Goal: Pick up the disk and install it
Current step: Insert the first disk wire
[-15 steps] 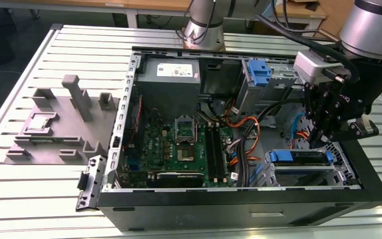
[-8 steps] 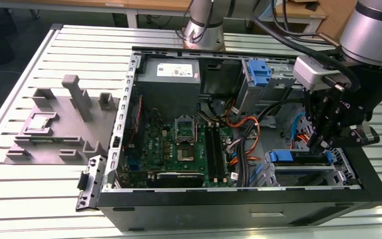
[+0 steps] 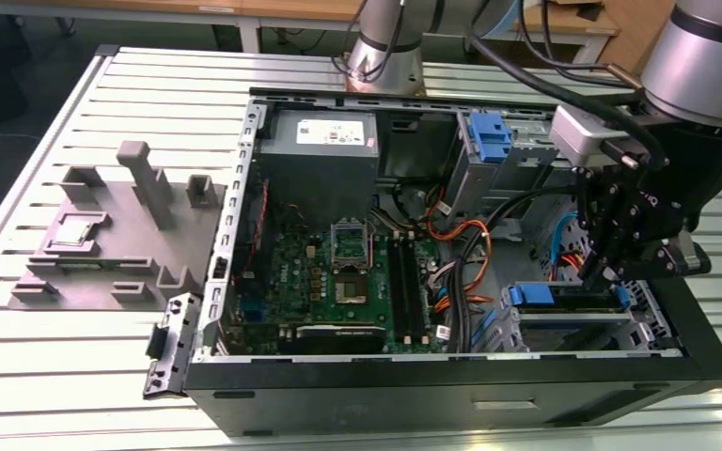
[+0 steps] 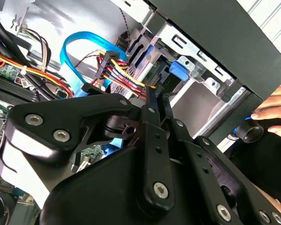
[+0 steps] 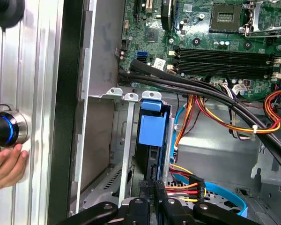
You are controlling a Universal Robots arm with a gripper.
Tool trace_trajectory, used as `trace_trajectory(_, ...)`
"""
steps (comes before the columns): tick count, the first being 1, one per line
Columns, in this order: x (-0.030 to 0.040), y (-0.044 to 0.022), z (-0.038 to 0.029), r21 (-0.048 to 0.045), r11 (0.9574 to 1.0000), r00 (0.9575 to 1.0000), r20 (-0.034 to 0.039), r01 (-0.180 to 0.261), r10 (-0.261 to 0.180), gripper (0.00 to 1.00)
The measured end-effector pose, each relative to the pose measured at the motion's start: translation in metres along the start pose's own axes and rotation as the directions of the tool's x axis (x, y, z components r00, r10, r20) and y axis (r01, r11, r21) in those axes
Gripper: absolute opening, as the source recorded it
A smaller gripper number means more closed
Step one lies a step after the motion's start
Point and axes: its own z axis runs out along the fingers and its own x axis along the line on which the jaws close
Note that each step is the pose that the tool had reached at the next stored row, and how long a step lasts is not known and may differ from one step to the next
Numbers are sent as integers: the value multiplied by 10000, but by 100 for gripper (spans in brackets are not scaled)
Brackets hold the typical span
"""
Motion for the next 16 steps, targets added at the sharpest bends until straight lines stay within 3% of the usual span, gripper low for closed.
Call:
trace_trajectory(11, -1, -4, 7, 1, 10000, 10000, 1, 0, 0, 17)
trace_trajectory(12, -1, -4, 7, 1, 10000, 10000, 13, -1, 1, 17)
trace_trajectory(14, 0, -9, 9, 9, 10000, 9999, 126, -8, 8, 17)
trace_trajectory(16, 2, -15, 8, -10, 10000, 9999, 170, -24, 24, 17)
